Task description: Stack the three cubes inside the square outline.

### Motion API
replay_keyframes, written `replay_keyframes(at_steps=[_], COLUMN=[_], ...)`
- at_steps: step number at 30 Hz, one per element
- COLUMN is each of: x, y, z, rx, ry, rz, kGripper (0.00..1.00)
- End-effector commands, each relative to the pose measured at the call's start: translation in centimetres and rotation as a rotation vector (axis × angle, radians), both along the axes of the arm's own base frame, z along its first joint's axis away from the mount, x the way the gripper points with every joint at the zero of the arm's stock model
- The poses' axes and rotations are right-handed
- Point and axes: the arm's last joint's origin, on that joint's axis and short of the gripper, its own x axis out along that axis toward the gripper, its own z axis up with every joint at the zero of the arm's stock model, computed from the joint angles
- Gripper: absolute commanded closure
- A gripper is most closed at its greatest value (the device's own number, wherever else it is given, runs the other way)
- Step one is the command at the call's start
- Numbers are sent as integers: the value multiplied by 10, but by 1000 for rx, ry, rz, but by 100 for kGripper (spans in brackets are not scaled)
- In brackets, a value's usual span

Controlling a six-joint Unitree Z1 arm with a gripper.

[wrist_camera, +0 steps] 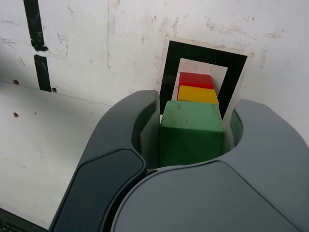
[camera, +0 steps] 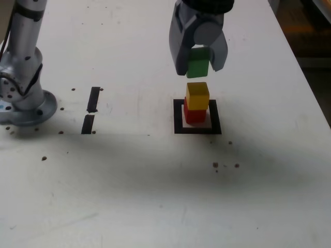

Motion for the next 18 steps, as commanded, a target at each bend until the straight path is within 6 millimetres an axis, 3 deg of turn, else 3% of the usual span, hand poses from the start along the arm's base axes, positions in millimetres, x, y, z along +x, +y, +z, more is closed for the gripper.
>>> replay_keyframes(at_steps=[1,18], x=[1,4], y=[-2,-18], z=[-4,-17], rx=[-2,-15], ry=[16,11], rz=[-1,-14], kGripper=[77,76])
